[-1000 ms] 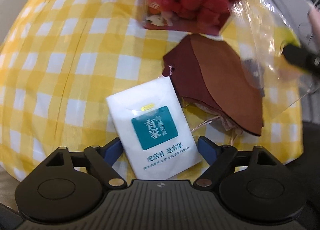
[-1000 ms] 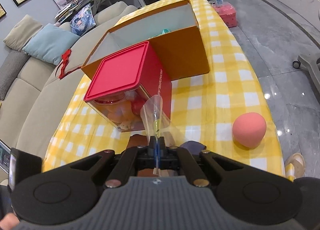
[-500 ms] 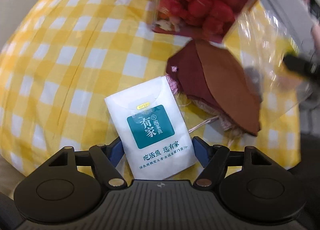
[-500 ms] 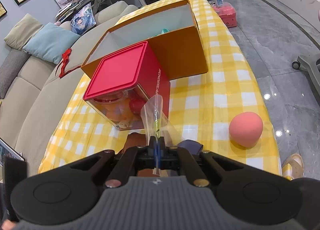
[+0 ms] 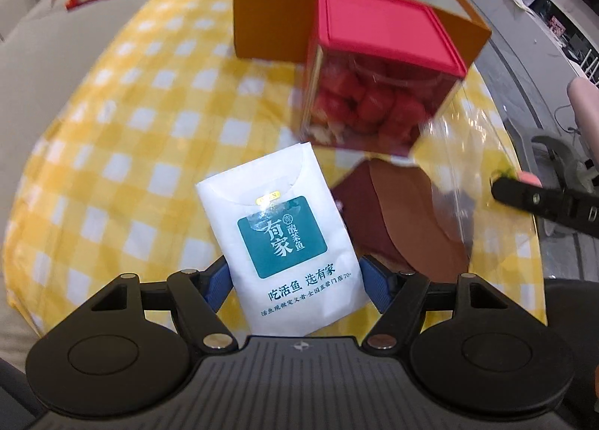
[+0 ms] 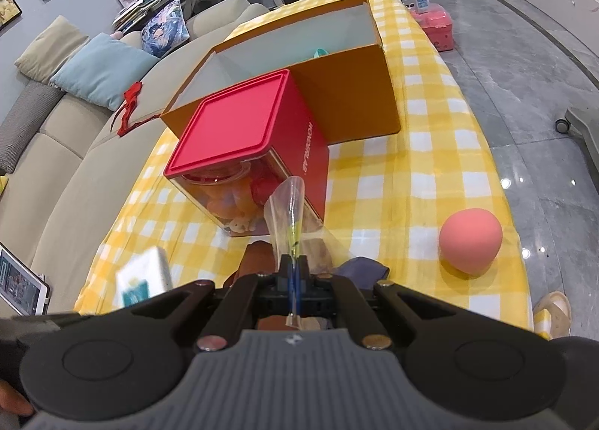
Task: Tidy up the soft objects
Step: 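Grasp the white tissue packet with the left gripper while the right lifts the bag, then drop the tissue packet into the box with the left gripper while the right releases the bag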
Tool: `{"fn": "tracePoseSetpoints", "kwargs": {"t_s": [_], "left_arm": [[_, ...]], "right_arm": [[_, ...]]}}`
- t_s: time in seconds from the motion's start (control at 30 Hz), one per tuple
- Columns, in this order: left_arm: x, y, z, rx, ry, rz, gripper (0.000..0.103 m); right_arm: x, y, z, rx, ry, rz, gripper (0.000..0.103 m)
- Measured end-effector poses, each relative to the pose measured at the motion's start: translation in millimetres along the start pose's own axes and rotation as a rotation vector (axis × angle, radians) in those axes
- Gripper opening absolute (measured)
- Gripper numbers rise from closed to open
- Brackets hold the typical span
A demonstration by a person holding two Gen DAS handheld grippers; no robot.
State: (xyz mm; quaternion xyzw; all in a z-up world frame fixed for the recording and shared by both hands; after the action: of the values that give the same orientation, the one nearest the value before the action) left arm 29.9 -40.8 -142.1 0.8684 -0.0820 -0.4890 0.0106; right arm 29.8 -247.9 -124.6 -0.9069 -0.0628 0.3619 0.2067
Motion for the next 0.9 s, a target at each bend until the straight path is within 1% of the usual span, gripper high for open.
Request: {"fn": "tracePoseSetpoints", "kwargs": {"t_s": [0.1,0.2,0.27,0.3,0.33,0.37,0.53,0.67,0.73,0.83,0.9], "left_arm": [[-1,-5,-11,0.012,0.041,-0.024,0.082],[-2,-8,-19,-0.012,0.039,-0.009,0.082],[-2,-7,-23,-0.054,0.013,0.038,0.082],[-2,-7,-25,-0.076,-0.006,0.073,0.082],[-3,-7,-28,-0.092,-0.015,0.100,0.082],[-6,-7,-32,-0.105,-0.010,0.112,0.082],[-16,-13,-57,-0.090,0.039,0.092,0.082],[-19,-16,-80,-0.099,0.062,0.101,0.082],[-21,-17,-92,-0.092,0.081,0.104,0.082],[-23,-18,-108,-0.090,0.110,0.107,0.082],[-23,-19,-115,-0.092,0.118,0.112,0.082]], "right_arm": [[1,-2,-1,-0.008,0.000,-0.001,0.000],[-1,-3,-3,-0.014,0.010,-0.001,0.000],[-3,-4,-5,-0.014,0.017,-0.004,0.000],[-3,-5,-6,-0.014,0.019,-0.005,0.000],[-4,-5,-7,-0.015,0.021,-0.006,0.000],[-5,-6,-8,-0.017,0.024,-0.006,0.000],[-14,-11,-20,-0.015,0.069,-0.019,0.000],[-21,-17,-36,-0.016,0.105,-0.054,0.000],[-22,-19,-43,-0.007,0.108,-0.078,0.000],[-22,-18,-51,0.001,0.115,-0.079,0.000],[-21,-16,-56,0.036,0.114,-0.102,0.000]]}}
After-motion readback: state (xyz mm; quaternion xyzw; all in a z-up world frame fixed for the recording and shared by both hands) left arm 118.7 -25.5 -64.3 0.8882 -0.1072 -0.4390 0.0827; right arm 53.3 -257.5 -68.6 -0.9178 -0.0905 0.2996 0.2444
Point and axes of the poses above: each gripper's, at about its wrist camera, not at the fingertips, and x roughly the way its jaws point, y to its right, z to its underside, the point moved 9 cm from there along x, roughly the way its jaws point, and after that the axes turned 10 degrees about y, right-handed, at the moved point
